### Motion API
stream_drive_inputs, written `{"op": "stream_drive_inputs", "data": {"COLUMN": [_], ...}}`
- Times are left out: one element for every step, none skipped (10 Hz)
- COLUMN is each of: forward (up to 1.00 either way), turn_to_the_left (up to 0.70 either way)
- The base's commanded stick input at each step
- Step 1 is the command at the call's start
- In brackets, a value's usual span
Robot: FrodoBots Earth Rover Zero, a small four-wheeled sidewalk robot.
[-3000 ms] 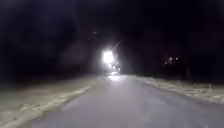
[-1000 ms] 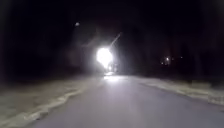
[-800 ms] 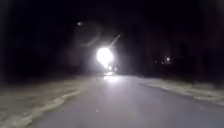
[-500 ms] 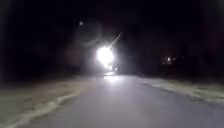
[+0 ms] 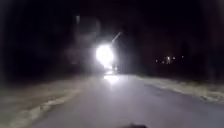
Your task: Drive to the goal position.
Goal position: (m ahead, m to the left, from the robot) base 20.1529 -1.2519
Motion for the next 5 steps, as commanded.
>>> {"op": "stream_drive_inputs", "data": {"forward": [1.00, 1.00, 1.00, 1.00, 1.00], "turn_to_the_left": [0.05, 0.05, 0.05, 0.05, 0.05]}}
